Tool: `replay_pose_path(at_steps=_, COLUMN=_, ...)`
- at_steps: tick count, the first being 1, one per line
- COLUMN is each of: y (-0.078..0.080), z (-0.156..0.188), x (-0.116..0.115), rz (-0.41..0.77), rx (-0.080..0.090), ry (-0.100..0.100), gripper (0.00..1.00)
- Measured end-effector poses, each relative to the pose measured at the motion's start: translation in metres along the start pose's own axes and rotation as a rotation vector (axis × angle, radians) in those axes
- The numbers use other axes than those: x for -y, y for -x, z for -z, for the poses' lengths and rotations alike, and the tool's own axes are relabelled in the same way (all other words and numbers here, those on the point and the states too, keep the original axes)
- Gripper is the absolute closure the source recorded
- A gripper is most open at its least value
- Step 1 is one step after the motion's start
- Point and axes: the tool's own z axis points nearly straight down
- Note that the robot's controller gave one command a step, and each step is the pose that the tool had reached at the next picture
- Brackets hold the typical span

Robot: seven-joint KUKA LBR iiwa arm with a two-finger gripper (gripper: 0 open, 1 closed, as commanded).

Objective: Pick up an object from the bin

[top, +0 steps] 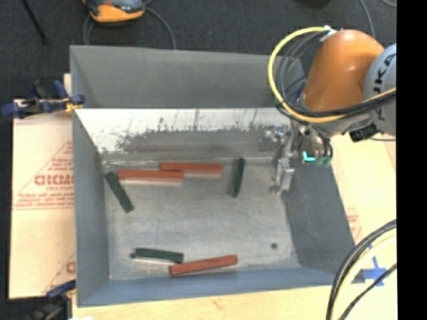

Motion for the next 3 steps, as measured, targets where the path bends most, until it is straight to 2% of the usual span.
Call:
replay_pose_path(at_steps=1, y=0.002, z=0.005, x=0.0, rz=0.001, rx=0.008, ry=-0.001, gripper=0.0)
replay_pose_path(at_steps=2, y=0.015, z=-0.025, x=-0.013, rz=0.059, rx=0.016, ry=-0.003, gripper=0.0)
replay_pose_path(at_steps=3, y=0.014, z=-0.065, x=-0.029, rz=0.297, rx=0.007, ry=-0.001, gripper=0.0)
